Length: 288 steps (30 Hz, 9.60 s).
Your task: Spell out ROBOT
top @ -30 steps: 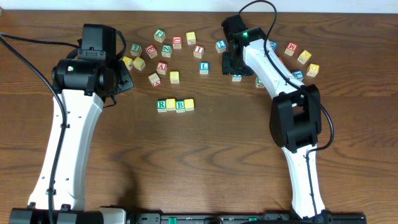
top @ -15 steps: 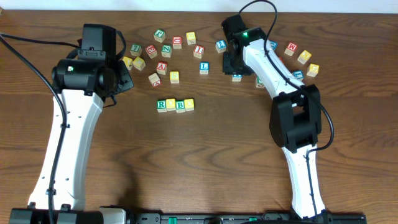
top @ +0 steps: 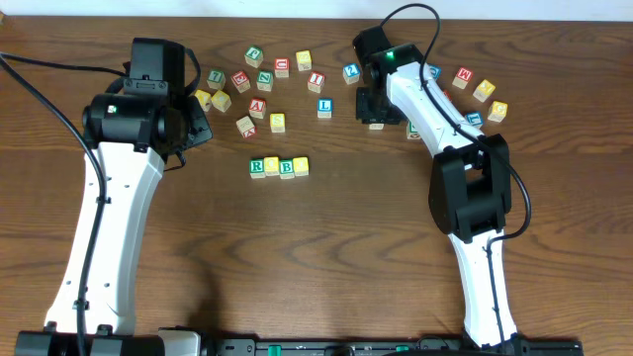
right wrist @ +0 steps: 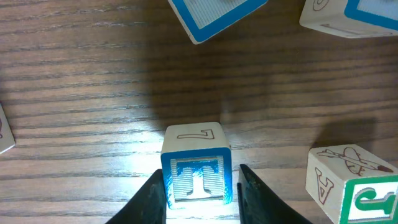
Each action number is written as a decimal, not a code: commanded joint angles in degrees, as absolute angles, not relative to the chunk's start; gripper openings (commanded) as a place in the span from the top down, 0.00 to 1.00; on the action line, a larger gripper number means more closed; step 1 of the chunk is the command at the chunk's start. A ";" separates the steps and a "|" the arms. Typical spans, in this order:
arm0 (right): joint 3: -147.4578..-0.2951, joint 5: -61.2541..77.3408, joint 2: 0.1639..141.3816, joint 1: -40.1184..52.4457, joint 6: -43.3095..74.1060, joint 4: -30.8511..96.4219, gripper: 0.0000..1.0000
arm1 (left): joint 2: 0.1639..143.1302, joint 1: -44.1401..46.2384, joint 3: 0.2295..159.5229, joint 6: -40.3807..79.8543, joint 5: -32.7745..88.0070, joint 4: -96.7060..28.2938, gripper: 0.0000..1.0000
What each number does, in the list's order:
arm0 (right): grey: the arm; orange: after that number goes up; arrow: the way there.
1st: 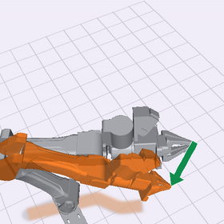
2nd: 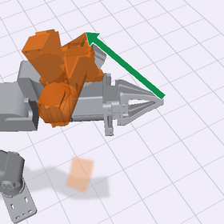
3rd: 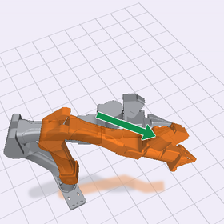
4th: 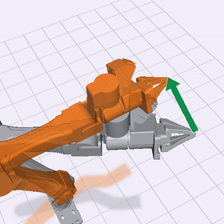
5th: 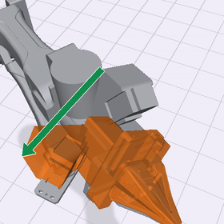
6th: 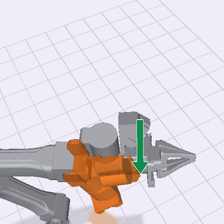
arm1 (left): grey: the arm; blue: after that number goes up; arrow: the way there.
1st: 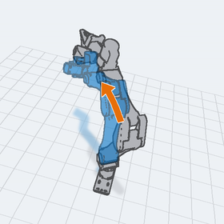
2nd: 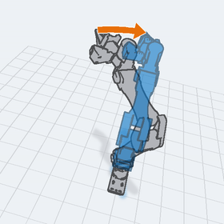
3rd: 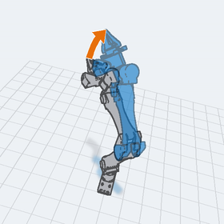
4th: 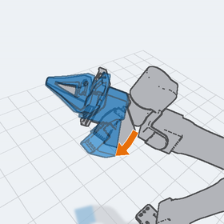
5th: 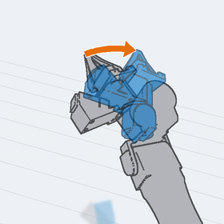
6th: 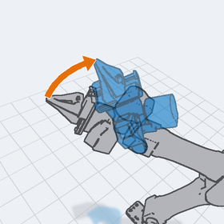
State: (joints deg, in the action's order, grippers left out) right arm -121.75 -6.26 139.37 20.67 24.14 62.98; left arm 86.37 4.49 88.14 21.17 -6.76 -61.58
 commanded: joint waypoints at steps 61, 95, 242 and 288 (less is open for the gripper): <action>-124.44 -0.30 139.74 30.83 19.27 74.87 0.58 | 86.59 4.29 88.36 23.20 -6.90 -61.93 0.66; -121.69 -0.95 139.87 31.29 36.25 69.36 0.60 | 86.59 4.29 88.36 23.18 -6.90 -62.33 0.66; -123.55 7.46 135.37 18.37 16.62 79.75 0.47 | 115.63 19.84 82.43 18.37 1.10 -46.76 0.92; -123.13 10.63 135.39 27.64 21.06 62.57 0.73 | 104.07 11.27 84.05 14.61 2.17 -47.53 0.92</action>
